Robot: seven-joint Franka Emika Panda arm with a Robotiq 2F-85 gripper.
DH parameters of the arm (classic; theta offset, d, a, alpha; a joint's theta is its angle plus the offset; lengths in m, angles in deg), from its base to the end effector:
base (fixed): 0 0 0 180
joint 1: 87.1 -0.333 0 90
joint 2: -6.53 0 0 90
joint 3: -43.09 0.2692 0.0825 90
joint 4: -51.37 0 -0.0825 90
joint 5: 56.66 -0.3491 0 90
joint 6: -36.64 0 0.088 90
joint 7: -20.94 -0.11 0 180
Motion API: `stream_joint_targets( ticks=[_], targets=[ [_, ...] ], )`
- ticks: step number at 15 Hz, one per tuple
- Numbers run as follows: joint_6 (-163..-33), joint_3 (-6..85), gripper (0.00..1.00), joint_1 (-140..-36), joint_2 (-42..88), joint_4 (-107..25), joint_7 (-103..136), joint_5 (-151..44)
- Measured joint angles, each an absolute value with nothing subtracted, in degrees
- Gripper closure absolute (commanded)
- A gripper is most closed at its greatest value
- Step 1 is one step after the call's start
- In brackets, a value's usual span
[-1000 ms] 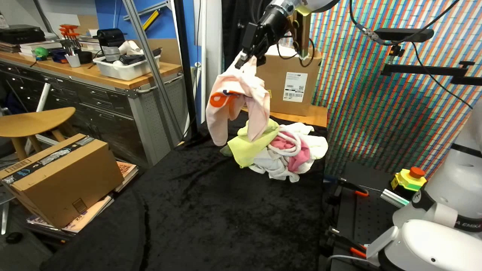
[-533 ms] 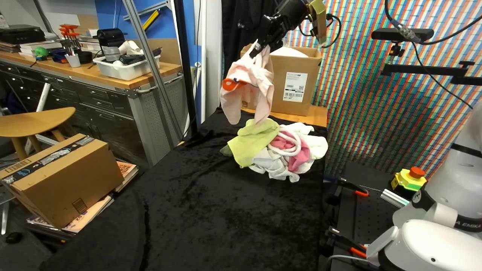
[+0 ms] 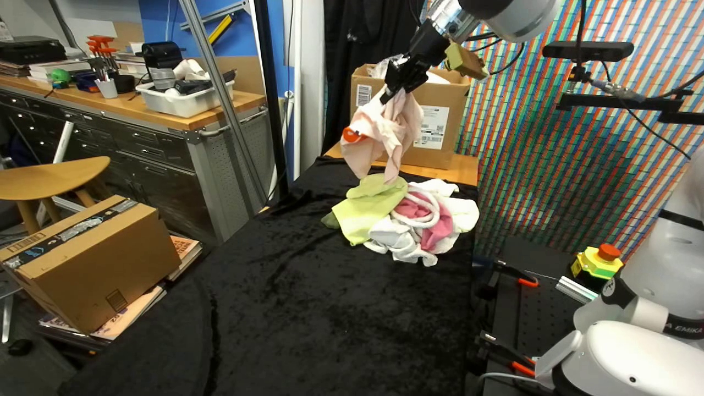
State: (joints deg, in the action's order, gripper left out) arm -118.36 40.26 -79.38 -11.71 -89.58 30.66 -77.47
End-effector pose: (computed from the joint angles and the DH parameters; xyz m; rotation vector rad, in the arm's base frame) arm 0.4543 -0.0973 0.4471 -2.8263 0.4310 -0.8695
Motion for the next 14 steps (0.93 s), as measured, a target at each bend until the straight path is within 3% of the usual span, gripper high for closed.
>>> stream_joint_targets(
  ticks=[4,8,14],
  targets=[
    [-124.7,48.1,0.97,-69.5,-10.0,-94.9,12.9,-57.5],
    [-121.8,59.1,0.97,-55.6,-9.2,-96.8,-4.2,-37.4],
    [-114.2,58.4,0.97,-61.3,-6.7,-96.8,-16.0,-24.4]
  ],
)
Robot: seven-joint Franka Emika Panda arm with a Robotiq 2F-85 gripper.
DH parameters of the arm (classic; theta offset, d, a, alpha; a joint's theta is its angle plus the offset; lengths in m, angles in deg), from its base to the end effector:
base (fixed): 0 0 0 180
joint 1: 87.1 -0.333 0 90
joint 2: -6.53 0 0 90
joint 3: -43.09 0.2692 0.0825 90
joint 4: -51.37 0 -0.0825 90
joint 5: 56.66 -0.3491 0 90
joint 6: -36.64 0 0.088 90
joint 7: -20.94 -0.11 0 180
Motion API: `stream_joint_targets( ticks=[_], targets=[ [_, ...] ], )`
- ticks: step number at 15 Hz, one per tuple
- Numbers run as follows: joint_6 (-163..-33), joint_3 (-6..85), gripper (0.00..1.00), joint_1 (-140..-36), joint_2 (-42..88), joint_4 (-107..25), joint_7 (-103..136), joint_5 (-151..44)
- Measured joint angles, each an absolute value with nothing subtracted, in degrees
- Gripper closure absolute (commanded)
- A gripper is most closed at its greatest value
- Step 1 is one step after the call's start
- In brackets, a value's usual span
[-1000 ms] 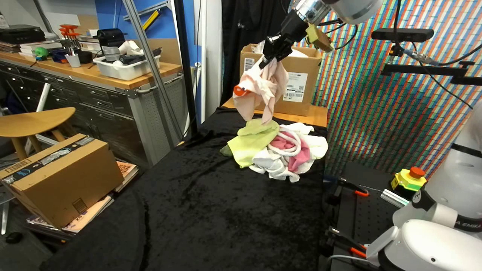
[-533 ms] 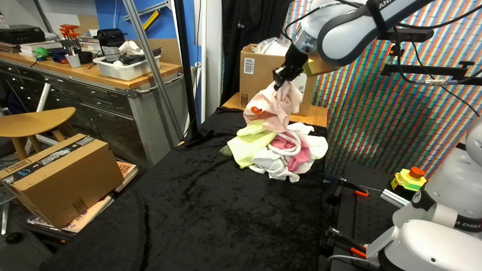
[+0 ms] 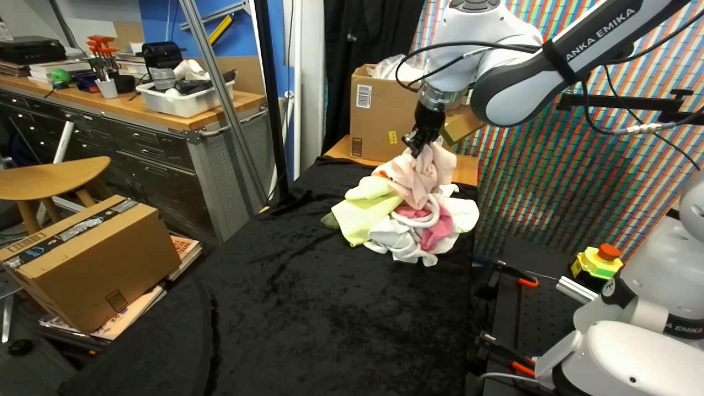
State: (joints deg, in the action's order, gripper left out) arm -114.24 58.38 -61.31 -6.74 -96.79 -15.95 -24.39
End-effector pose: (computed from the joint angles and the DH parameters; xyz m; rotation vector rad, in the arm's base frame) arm 0.4310 -0.0699 0.3377 2.7293 -0.5035 0.4675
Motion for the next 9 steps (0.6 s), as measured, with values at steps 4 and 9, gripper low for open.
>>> stream_joint_targets(
  ticks=[4,9],
  targets=[
    [-112.3,56.2,0.70,-68.1,-4.0,-96.0,-17.1,-23.3],
    [-112.0,51.8,0.34,-73.5,-1.4,-94.3,-17.1,-23.3]
  ],
)
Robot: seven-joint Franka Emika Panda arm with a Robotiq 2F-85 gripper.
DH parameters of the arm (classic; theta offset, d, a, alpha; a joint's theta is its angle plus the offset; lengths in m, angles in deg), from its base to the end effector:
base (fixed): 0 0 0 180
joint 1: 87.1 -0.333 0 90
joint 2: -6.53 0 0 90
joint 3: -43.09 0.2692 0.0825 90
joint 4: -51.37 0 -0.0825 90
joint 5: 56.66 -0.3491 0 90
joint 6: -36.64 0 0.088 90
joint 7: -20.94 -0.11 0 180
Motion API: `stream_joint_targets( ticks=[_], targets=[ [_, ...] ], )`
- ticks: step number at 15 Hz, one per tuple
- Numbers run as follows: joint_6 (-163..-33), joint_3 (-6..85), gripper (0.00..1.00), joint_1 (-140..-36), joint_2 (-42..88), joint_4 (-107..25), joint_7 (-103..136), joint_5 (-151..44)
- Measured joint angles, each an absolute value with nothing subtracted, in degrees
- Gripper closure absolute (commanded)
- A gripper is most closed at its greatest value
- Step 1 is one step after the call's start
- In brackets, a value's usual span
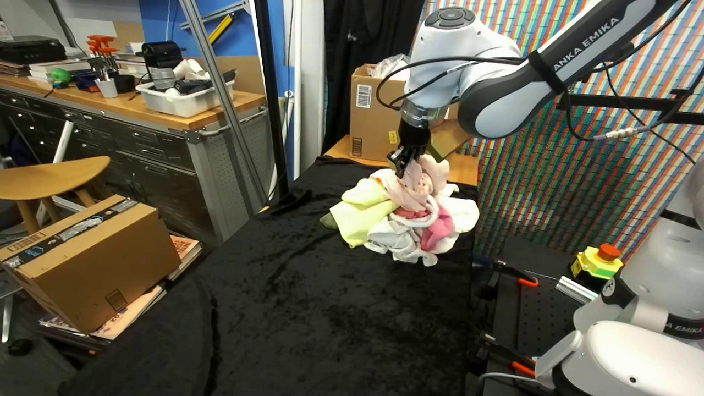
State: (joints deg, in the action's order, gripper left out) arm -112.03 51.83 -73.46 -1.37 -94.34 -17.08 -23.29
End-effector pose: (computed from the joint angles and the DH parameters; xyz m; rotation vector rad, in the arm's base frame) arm 0.4444 -0.0292 0.3134 2.7888 -0.3847 0.3895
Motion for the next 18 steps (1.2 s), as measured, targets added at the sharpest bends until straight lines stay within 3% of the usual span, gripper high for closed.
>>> stream_joint_targets(
  ticks=[4,14,18],
  targets=[
    [-111.4,48.9,0.01,-75.1,-1.0,-93.3,-17.1,-23.3],
    [-108.1,46.8,0.00,-76.6,-3.7,-89.2,-16.9,-23.4],
    [-105.9,46.7,0.00,-80.1,-6.5,-89.4,-7.7,-34.4]
  ],
)
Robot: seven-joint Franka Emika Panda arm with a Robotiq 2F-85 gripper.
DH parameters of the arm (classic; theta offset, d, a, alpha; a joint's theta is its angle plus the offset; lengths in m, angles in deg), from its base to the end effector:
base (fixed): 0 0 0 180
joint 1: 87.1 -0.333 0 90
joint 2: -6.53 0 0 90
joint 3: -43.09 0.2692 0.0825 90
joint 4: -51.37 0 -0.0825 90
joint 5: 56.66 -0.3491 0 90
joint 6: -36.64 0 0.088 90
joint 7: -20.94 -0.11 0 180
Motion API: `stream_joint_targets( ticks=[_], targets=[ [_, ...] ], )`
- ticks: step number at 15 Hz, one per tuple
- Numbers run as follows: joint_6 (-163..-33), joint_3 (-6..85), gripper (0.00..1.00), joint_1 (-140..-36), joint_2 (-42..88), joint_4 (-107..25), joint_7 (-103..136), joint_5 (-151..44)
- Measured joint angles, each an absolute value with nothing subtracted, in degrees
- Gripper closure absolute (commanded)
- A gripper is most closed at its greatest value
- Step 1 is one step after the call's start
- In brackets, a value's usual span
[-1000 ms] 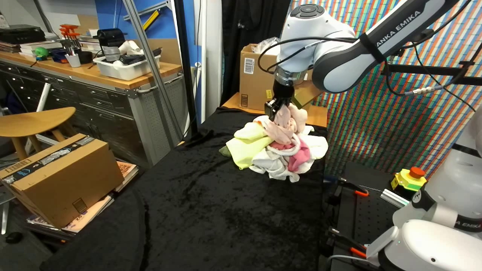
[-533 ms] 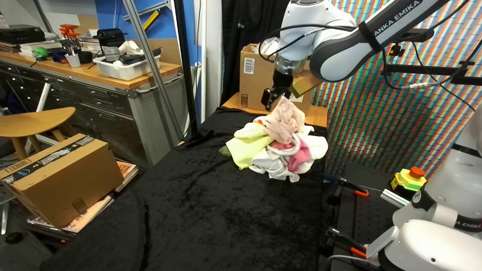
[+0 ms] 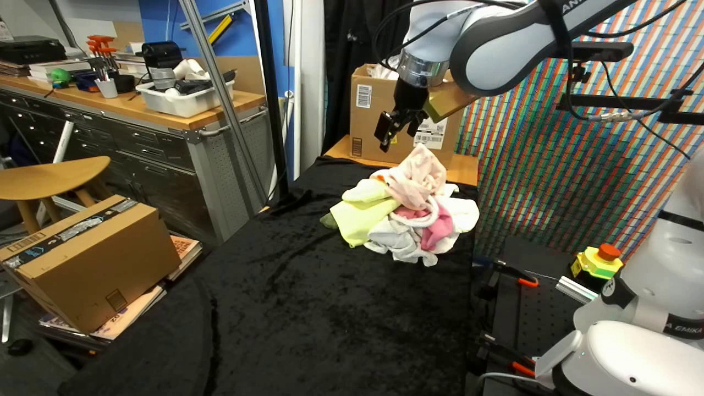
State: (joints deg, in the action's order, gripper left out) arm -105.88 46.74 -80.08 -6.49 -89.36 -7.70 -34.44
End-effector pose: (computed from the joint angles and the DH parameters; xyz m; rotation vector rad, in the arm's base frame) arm 0.4587 -0.0260 0.3814 2.8537 -0.4012 0.4503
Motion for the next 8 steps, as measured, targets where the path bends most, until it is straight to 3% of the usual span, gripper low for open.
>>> stream_joint_targets(
  ticks=[8],
  targets=[
    [-84.3,46.5,0.00,-88.7,-25.7,-90.2,11.0,-55.8]
  ],
)
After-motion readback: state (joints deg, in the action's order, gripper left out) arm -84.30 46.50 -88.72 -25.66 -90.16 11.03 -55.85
